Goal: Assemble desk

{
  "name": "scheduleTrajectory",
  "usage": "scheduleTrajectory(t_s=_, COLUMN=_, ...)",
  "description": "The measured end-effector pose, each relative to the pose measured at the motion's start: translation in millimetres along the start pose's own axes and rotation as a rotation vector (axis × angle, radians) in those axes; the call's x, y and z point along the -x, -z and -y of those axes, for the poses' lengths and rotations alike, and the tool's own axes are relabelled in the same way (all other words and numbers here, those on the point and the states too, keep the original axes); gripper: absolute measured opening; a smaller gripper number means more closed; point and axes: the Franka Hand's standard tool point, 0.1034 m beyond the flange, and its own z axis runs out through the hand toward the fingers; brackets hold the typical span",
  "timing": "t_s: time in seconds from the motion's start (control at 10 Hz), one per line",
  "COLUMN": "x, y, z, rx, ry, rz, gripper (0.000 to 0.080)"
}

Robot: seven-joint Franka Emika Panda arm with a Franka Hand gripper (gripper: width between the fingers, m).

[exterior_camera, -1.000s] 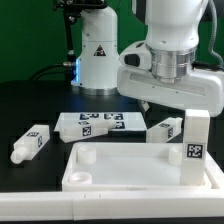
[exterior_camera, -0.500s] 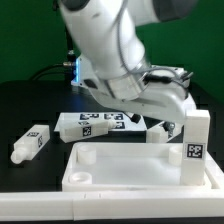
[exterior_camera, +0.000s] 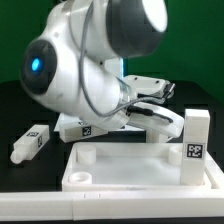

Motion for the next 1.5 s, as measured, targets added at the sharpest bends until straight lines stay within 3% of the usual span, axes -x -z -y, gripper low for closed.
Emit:
scheduleTrajectory(t_s=0.4, x=-1.3, y=-0.5, z=2.0, rx=0.007, ry=0.002, rz=0.011, gripper=0.0649)
scheduleTrajectory(t_s=0.7, x=-1.8, y=-15.6, z=21.6, rx=0.026, ry=0.027, rz=-0.025, gripper=0.0649)
scheduleTrajectory(t_s=1.0, x=-8.5, y=-34.9, z=15.3, rx=0.03, ry=0.013, rz=-0.027, gripper=0.0649)
scheduleTrajectory(t_s=1.4, x=-9.2, y=-35.3, z=12.7, rx=0.024, ry=0.008, rz=-0.022, gripper=0.0636)
scheduleTrajectory(t_s=1.5, x=-9.4, y=-35.1, z=12.9, rx=0.024, ry=0.008, rz=-0.024, gripper=0.0449)
